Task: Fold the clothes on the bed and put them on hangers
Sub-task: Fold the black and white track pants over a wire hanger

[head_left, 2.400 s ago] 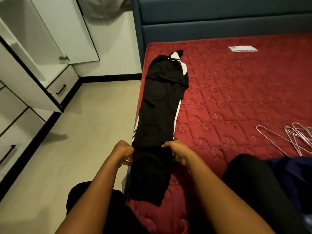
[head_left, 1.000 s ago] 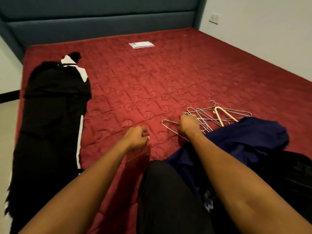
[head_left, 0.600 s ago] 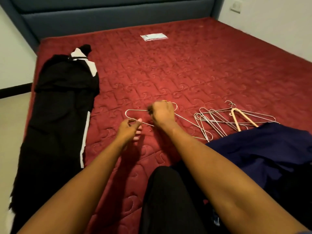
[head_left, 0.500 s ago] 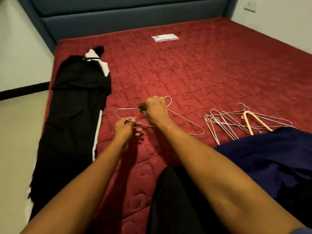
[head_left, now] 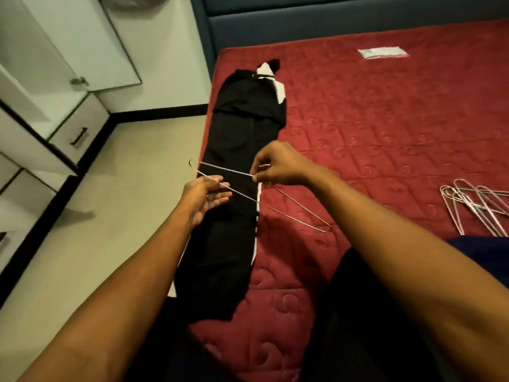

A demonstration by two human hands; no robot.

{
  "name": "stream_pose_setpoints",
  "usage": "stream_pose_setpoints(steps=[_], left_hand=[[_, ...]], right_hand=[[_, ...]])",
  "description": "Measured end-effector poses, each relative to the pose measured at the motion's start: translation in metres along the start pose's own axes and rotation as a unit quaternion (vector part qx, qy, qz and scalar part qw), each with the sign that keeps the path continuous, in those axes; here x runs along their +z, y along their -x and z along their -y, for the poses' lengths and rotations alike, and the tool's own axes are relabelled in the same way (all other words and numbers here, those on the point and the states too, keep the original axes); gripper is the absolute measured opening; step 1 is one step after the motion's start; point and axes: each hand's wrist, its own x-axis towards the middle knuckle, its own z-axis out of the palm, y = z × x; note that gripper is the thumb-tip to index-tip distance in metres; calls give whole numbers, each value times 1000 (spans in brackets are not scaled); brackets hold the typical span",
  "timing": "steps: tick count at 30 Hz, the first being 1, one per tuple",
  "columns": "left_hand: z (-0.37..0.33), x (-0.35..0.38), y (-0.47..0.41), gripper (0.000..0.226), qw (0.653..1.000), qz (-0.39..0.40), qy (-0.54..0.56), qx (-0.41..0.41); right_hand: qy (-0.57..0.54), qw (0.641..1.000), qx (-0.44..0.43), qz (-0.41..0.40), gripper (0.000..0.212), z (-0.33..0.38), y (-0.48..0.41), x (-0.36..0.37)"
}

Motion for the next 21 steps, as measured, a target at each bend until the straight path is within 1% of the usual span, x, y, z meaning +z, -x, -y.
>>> stream_pose_setpoints(steps=[2,4,6,9,11,14,16,18,20,21], left_hand=[[-2,-32,23,14,999,-7,-43,5],[-3,-63,39,16,996,-16,-84,11],[0,-92,50,24,995,-36,-94,7],[6,-130,61,29,992,-118,-34,3],[8,-152,67,27,984,-177,5,9],[4,-176,74,26,974,-220,35,34],[0,-179,78,25,976,-209,7,59],[-4,-174,82,23,981,-174,-34,73],[-2,-167,82,24,984,-147,-73,62],[2,-165,83,24,985,-136,-96,49]], right_hand=[[-127,992,12,-26,7,14,5,17],[-177,983,7,-39,7,30,11,33],[-187,982,-10,-29,6,49,18,50],[-200,980,-18,12,7,74,27,73],[-207,978,-10,12,7,82,27,79],[-162,986,-28,-13,7,87,25,80],[-112,991,-63,-43,7,92,29,84],[-100,990,-83,-58,10,100,40,101],[-92,989,-108,-34,19,104,57,129],[-75,990,-121,-4,23,105,66,145]])
